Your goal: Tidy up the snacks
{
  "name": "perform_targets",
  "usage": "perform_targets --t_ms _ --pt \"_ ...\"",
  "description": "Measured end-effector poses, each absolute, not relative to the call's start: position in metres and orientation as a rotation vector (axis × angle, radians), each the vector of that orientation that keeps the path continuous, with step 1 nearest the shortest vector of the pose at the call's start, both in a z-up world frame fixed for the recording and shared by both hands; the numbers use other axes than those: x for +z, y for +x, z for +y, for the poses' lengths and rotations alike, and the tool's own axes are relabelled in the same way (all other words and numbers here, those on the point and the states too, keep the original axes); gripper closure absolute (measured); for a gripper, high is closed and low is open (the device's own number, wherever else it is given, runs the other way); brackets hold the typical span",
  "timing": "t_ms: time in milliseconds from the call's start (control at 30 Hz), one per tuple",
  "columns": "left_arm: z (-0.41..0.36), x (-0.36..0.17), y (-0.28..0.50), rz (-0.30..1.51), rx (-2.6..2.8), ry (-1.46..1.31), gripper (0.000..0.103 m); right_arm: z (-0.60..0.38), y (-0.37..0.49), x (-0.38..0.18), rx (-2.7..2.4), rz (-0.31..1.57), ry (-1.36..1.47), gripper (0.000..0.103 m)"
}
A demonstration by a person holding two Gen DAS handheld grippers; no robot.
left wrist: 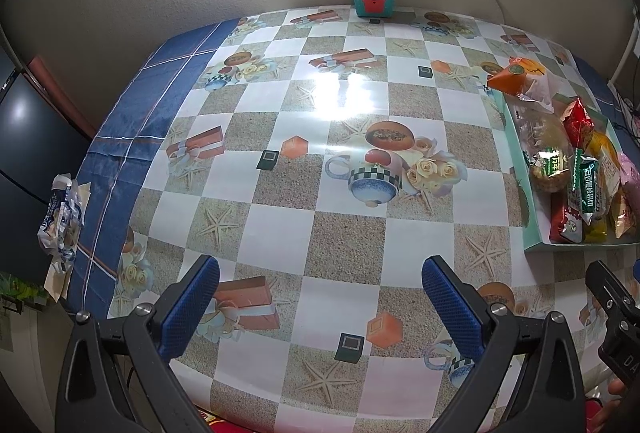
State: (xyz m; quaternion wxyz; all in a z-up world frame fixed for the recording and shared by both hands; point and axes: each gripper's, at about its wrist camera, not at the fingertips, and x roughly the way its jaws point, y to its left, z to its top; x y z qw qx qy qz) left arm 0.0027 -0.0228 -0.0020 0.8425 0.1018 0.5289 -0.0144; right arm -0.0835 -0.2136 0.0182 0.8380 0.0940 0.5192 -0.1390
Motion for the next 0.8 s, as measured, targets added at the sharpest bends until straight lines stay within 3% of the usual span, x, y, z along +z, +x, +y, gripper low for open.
perform_targets --t_ms 800 --pt "-0.0230 0.0035 0.0010 1.099 -0.024 0.204 0.002 -0.2142 -0.0834 0.0175 -0.292 1.100 0.199 0.000"
